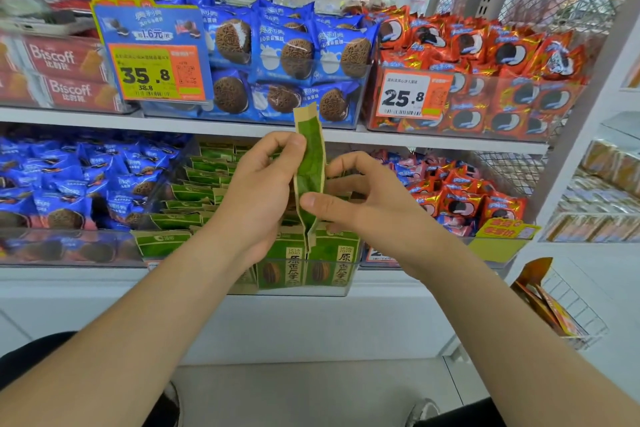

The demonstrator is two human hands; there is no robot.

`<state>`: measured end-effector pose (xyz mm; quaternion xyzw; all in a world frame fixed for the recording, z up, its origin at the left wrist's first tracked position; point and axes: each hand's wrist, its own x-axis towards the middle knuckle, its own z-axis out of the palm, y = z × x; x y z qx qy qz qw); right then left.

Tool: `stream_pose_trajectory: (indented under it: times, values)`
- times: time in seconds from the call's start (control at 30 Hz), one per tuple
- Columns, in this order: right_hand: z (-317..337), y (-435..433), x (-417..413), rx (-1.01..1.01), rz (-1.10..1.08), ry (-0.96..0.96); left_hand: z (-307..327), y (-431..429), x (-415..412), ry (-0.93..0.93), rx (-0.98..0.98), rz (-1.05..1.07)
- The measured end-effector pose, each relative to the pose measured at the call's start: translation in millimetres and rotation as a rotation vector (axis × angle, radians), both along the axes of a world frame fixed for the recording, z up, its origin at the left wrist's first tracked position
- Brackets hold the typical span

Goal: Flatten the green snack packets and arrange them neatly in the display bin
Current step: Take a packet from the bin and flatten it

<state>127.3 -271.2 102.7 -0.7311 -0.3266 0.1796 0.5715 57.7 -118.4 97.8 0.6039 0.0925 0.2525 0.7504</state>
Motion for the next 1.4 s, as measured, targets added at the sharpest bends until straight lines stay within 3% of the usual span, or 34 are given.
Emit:
stream_pose_trajectory:
  times: [0.07,0.17,0.3,0.47,0.73,0.8,0.93,1.0,1.1,1.17,1.4]
  values:
    - [0,0,1,0.085,-0.074,-0.056,1,2,-2,-0.019,0.037,0.002]
    - [-2,-2,5,0.192,-0.156,-0.158,0,3,-6,-0.02,0.297,0.004]
    - [-9,-3,10,0.164,-0.236,-0.304,-3,-4,-10,-0.004,0.498,0.015]
    - [-9,-8,13,0.123,-0.299,-0.389,-1,-9,-11,0.031,0.412,-0.086]
    - [-6,-12,10,0.167,-0.435,-0.297,3,-10,-11,0.067,0.241,-0.195]
    - [-3,-13,9,0.242,-0.474,-0.172,6,-8,-12,0.058,0.153,-0.232]
    - [2,-16,6,0.296,-0.235,0.26,9,-9,-14,0.051,0.003,-0.347]
    - [3,-16,6,0.285,-0.248,0.201,9,-10,-15,0.082,-0.019,-0.346]
    - [3,-15,3,0.258,-0.331,-0.041,7,-10,-13,0.131,0.059,-0.333]
    - [3,-14,2,0.291,-0.341,-0.017,5,-11,-11,0.148,0.081,-0.313]
    - [9,-20,7,0.521,-0.057,0.668,-2,-7,-6,0.09,-0.159,-0.293]
